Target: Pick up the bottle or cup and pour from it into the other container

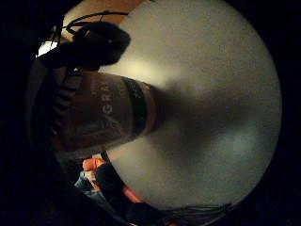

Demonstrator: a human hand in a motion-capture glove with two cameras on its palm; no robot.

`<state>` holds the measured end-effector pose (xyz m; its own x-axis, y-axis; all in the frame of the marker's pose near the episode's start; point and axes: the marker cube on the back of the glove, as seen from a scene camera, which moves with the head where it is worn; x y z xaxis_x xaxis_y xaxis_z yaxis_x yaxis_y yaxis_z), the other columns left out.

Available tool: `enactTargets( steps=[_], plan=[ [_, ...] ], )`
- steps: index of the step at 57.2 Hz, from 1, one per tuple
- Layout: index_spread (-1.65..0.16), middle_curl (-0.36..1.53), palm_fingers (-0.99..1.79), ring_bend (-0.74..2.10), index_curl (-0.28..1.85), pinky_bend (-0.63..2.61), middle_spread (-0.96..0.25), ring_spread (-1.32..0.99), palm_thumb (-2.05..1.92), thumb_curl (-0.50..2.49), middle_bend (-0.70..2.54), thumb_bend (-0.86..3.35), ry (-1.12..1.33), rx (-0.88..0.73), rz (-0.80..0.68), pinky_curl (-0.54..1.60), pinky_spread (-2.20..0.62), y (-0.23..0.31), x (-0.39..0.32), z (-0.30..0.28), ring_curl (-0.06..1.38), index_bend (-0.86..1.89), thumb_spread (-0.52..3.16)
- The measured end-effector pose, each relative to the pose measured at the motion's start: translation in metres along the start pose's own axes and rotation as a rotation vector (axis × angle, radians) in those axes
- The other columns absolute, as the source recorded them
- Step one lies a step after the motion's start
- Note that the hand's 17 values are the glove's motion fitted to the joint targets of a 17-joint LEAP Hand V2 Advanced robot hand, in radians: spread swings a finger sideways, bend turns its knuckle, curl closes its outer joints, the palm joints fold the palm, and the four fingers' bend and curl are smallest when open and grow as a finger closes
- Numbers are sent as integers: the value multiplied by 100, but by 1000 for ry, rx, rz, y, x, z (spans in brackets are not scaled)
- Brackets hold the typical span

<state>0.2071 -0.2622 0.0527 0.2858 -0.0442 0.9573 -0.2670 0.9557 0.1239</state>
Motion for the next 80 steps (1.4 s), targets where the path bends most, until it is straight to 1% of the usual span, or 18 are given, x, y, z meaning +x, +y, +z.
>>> enactTargets(
  steps=[6, 10, 13, 18, 28, 37, 41, 46, 53, 61, 66, 69, 75, 80],
  plan=[
    [-26, 41, 101, 46, 35, 19, -10, -15, 96, 51, 43, 0, 1, 63, 6, 27, 5, -6, -7, 11, 32, 28, 58],
    [-24, 42, 107, 46, 36, 19, -10, -16, 97, 54, 42, -2, 20, 59, 13, 28, 0, -9, -14, 18, 33, 23, 50],
    [-23, 43, 110, 45, 37, 18, -10, -16, 98, 56, 41, -2, 54, 39, 8, 28, -3, -2, -8, 19, 35, 21, 45],
    [-22, 44, 113, 45, 39, 18, -10, -17, 99, 59, 40, -3, 161, -13, -3, 29, -6, 17, 8, 20, 36, 18, 39],
    [-20, 46, 115, 44, 41, 20, -10, -17, 98, 63, 38, -4, 436, -148, -45, 32, -9, 34, -29, 42, 39, 16, 33],
    [-19, 47, 115, 44, 41, 20, -9, -17, 98, 66, 38, -4, 681, -331, 28, 34, -11, 32, -76, 68, 40, 16, 31],
    [-19, 48, 116, 44, 41, 21, -9, -17, 98, 67, 38, -4, 780, -382, 67, 34, -11, 35, -87, 77, 40, 16, 30],
    [-18, 48, 115, 44, 42, 21, -9, -17, 98, 68, 38, -4, 943, -404, 107, 35, -11, 32, -102, 91, 41, 16, 30],
    [-18, 49, 115, 43, 42, 21, -10, -17, 97, 68, 37, -4, 1210, -352, 135, 35, -12, 23, -113, 108, 42, 16, 30],
    [-18, 49, 115, 43, 42, 20, -10, -17, 97, 69, 37, -4, 1497, -409, 155, 36, -12, 13, -129, 130, 42, 16, 31],
    [-18, 50, 115, 43, 42, 20, -10, -17, 96, 69, 37, -4, 1651, -393, 172, 36, -12, 7, -132, 147, 42, 15, 32],
    [-18, 50, 115, 43, 42, 20, -10, -17, 95, 70, 37, -4, 1773, -394, 183, 36, -12, 12, -131, 157, 42, 15, 33],
    [-18, 50, 115, 43, 42, 20, -10, -18, 95, 70, 37, -4, 2122, -400, 139, 37, -12, 24, -130, 180, 43, 15, 34],
    [-18, 50, 115, 44, 42, 21, -11, -18, 93, 70, 36, -4, 2299, -391, 89, 37, -12, 24, -131, 197, 43, 15, 36]
  ],
)
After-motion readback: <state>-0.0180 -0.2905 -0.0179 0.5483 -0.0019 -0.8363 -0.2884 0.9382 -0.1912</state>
